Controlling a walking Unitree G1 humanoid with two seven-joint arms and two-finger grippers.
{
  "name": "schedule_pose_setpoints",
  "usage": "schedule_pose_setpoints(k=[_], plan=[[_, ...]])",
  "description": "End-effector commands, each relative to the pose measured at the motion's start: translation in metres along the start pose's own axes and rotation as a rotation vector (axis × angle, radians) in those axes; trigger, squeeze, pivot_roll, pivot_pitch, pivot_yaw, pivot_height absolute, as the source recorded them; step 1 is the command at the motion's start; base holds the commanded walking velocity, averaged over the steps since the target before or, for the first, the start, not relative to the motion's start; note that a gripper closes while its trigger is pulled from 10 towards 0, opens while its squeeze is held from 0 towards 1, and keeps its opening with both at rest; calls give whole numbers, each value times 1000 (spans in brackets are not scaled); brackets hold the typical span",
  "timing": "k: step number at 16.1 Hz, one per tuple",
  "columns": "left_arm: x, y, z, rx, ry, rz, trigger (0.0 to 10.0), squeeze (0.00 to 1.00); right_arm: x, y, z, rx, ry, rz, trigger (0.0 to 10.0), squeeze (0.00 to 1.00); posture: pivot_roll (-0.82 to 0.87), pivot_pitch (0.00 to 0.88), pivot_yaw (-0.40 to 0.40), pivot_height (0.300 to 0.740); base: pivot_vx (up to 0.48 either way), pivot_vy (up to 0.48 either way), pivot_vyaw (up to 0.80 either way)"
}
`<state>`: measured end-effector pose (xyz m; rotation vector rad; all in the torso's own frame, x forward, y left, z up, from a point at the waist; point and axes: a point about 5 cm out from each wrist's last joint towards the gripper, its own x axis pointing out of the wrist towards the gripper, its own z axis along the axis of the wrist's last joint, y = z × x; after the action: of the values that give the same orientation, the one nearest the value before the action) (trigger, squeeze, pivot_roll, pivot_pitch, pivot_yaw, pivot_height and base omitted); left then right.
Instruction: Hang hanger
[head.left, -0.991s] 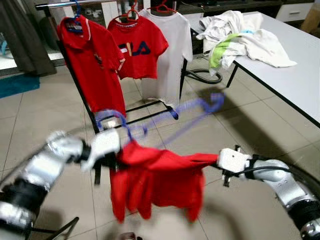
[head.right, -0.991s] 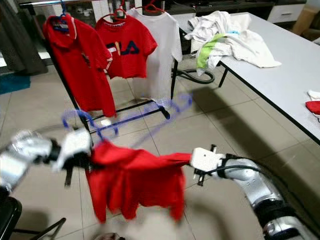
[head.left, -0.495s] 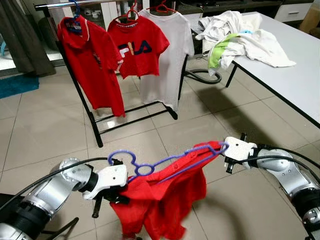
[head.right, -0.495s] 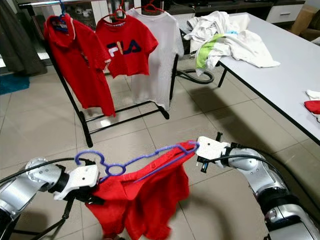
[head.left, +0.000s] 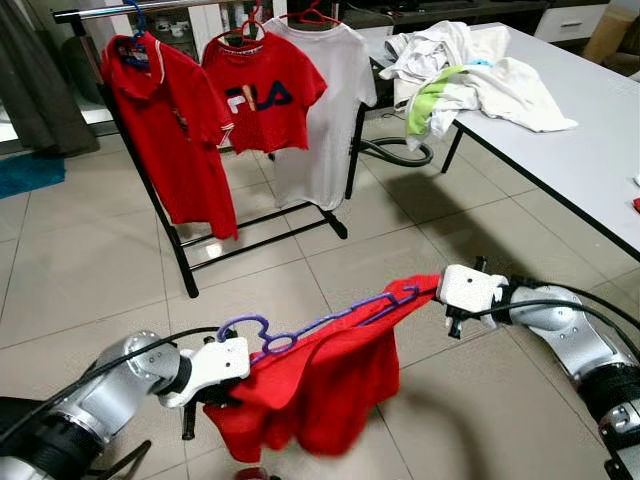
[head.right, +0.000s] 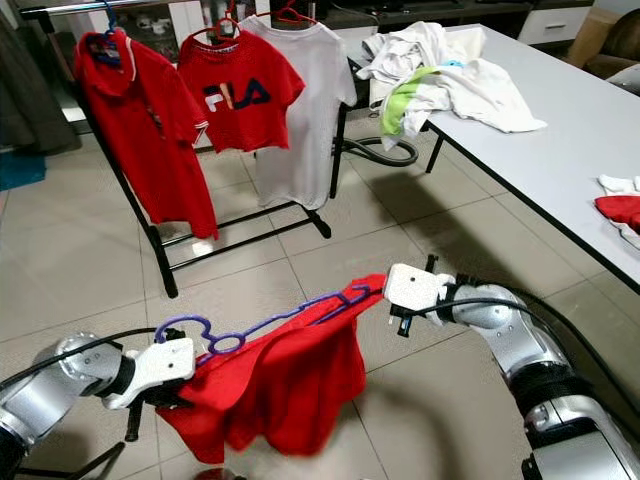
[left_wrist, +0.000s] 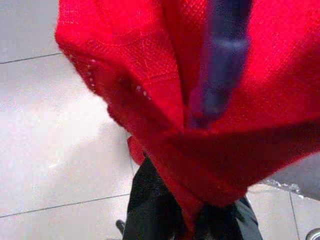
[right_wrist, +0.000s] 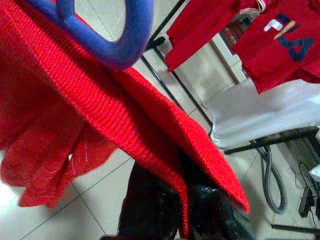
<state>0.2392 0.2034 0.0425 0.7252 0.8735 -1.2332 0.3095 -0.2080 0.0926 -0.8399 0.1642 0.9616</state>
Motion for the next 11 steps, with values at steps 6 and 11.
schedule_pose_setpoints(k=[6, 11], plan=[[2, 4, -47, -110, 318, 21, 0, 0, -12, -44, 30, -44, -67, -111, 0, 0, 23, 0, -2, 740, 0, 0, 0], [-19, 38, -56, -47, 486, 253, 0, 0, -7, -45, 46, -102, -74, -109, 0, 0, 27, 0, -12, 740, 0, 0, 0]])
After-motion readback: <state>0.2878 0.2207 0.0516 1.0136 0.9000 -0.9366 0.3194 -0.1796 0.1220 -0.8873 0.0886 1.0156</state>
